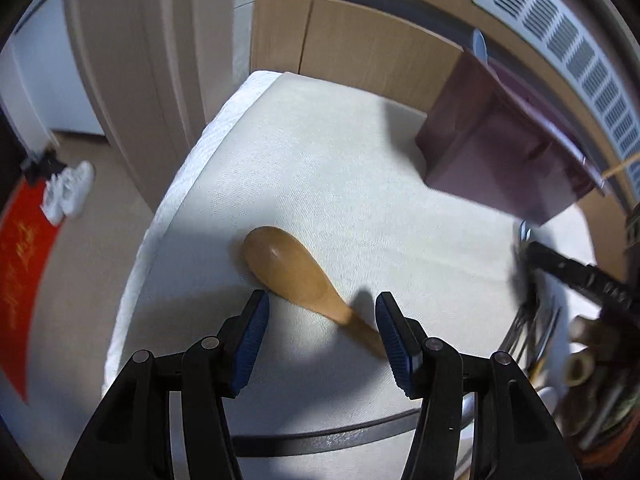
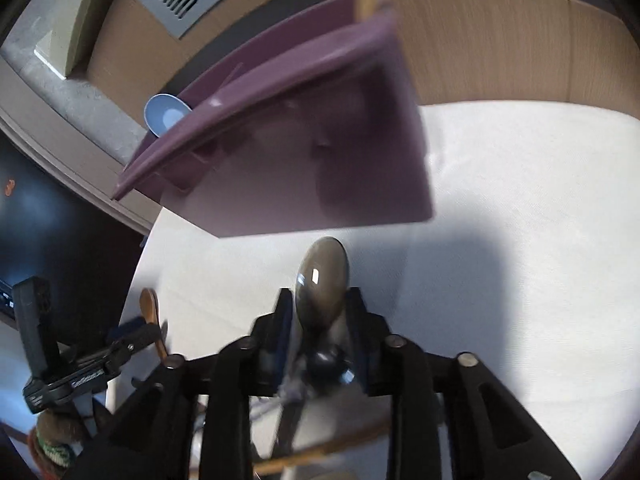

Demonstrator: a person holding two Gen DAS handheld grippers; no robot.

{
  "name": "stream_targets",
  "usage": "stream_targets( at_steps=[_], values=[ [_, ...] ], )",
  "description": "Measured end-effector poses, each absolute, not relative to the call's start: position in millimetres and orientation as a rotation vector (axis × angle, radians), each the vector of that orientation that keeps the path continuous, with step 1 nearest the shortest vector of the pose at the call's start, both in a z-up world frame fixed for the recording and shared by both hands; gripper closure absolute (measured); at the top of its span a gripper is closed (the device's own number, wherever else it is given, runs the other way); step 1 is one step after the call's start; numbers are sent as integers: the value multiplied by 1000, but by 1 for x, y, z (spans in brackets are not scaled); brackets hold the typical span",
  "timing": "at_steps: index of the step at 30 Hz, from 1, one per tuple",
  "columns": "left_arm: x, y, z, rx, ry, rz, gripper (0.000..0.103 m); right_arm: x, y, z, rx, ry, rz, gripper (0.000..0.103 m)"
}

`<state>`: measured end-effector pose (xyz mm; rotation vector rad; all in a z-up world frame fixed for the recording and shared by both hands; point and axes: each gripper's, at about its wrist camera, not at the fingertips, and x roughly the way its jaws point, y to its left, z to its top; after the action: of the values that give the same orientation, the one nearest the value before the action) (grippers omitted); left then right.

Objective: Organize utensils

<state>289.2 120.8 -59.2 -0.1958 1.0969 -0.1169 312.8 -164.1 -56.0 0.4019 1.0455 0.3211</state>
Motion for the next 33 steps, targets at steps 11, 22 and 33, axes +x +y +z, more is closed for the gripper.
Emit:
stream_targets(
  at_steps=[11, 22, 33],
  values=[
    [328, 104, -61, -210, 1064, -18, 45, 311, -109, -45, -24, 984, 283, 53],
    [327, 93, -64, -114, 1079, 29, 45, 323, -104, -37, -136, 983, 308, 73],
    [323, 92, -68, -134, 1044, 124, 55, 272, -149, 11, -131, 806, 335, 73]
  ],
)
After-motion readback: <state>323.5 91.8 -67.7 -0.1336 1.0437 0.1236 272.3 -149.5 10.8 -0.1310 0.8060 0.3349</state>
